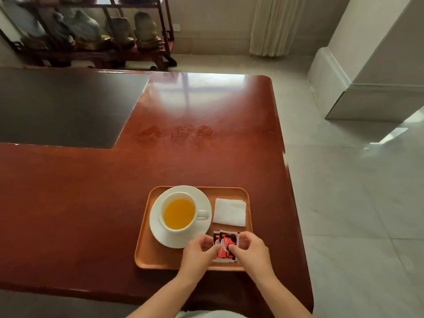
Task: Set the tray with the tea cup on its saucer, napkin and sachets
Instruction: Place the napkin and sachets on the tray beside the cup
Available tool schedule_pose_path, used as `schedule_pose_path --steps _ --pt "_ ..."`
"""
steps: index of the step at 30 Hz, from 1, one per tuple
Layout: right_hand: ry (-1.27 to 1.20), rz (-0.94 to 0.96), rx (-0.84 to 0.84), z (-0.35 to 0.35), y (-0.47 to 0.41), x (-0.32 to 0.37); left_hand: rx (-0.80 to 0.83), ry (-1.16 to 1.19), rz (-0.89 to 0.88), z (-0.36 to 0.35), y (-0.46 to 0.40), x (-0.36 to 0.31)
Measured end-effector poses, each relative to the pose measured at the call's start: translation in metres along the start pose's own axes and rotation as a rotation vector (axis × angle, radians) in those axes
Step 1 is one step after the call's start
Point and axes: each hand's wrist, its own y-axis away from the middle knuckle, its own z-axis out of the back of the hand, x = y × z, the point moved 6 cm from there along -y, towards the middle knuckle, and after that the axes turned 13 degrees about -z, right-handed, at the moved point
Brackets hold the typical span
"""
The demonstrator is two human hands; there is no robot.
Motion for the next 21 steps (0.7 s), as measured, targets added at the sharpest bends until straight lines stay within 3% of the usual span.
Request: schedule_pose_path --steps 4,9,17,21 --pt "0.164 0.067 -0.068 0.009 -0.014 -0.004 -0.028 -0.111 0.025 -0.009 -0.01 0.008" --pt "0.33 0.171 -0.1 0.007 -0.016 -0.004 -0.008 -0.303 -0.095 -0.011 -0.011 0.007" --pt "0.121 0.117 -0.058 0.015 -0.021 -0.023 0.109 -0.774 -0.295 -0.015 0.005 -0.006" --pt "0.079 0.132 -0.053 0.011 -0.02 -0.019 0.222 -0.856 -0.57 -0.02 0.023 -0.012"
